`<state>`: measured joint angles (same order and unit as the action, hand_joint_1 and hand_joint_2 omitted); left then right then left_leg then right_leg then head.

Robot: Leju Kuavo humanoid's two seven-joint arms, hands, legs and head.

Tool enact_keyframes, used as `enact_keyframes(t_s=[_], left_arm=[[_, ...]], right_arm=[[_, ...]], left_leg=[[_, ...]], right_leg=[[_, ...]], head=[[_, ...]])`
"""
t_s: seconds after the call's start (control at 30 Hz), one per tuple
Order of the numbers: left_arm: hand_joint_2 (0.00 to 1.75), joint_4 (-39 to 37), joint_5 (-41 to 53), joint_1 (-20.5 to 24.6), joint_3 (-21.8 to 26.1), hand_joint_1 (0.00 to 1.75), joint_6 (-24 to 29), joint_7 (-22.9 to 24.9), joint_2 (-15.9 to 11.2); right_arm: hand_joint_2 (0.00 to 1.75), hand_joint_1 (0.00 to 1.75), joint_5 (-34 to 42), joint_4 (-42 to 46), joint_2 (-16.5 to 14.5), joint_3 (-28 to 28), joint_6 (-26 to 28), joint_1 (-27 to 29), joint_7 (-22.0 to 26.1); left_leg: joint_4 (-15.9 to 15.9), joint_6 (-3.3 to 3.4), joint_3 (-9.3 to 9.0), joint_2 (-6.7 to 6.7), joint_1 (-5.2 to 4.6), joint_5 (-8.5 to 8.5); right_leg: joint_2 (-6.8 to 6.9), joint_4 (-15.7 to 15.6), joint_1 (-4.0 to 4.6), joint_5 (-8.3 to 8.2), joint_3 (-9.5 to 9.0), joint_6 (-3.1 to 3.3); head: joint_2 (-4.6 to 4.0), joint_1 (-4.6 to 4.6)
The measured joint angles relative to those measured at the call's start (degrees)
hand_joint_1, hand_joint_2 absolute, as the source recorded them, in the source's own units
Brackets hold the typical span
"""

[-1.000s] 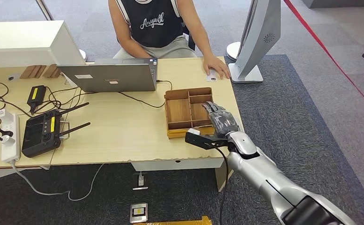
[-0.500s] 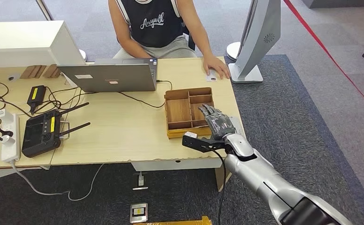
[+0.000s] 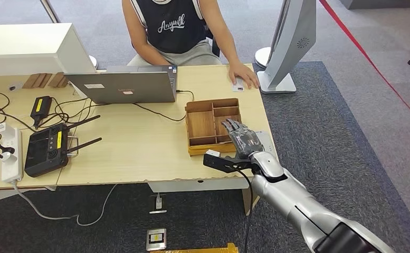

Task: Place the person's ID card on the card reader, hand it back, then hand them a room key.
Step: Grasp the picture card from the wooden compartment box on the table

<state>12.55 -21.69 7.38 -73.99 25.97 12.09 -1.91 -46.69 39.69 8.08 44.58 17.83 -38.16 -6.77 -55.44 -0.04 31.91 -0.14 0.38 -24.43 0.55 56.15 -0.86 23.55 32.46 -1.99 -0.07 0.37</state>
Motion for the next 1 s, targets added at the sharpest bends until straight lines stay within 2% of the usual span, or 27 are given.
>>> enact_keyframes(t_s=[0.8,0.83,0.93,0.97,1.0], left_arm=[[0.00,0.02,-0.23,-0.02,0.01,0.00,0.98,-0.58,0.31],[0.00,0.02,-0.23,-0.02,0.01,0.00,0.98,-0.63,0.31],[0.00,0.02,-0.25,-0.01,0.01,0.00,0.94,-0.75,0.29],[0.00,0.02,-0.26,-0.01,0.01,0.00,0.91,-0.78,0.27],[0.00,0.02,-0.25,-0.01,0.01,0.00,0.86,-0.82,0.26]], right_arm=[[1.75,0.00,1.09,-0.02,0.51,-0.86,2.18,-0.12,-0.74],[1.75,0.21,1.11,-0.04,0.52,-0.92,2.19,-0.13,-0.73],[1.75,1.35,1.30,-0.17,0.53,-1.03,2.22,-0.15,-0.73],[1.75,1.54,1.38,-0.24,0.53,-1.04,2.23,-0.15,-0.73],[1.75,1.58,1.46,-0.30,0.54,-1.05,2.26,-0.15,-0.69]], left_leg=[[0.00,0.00,0.00,0.00,0.00,0.00],[0.00,0.00,0.00,0.00,0.00,0.00],[0.00,0.00,0.00,0.00,0.00,0.00],[0.00,0.00,0.00,0.00,0.00,0.00],[0.00,0.00,0.00,0.00,0.00,0.00]], right_leg=[[0.00,0.00,0.00,0.00,0.00,0.00],[0.00,0.00,0.00,0.00,0.00,0.00],[0.00,0.00,0.00,0.00,0.00,0.00],[0.00,-0.01,0.00,0.00,0.00,0.00],[0.00,-0.01,0.00,0.00,0.00,0.00]], head=[[0.00,0.00],[0.00,0.00],[0.00,0.00],[0.00,0.00],[0.00,0.00]])
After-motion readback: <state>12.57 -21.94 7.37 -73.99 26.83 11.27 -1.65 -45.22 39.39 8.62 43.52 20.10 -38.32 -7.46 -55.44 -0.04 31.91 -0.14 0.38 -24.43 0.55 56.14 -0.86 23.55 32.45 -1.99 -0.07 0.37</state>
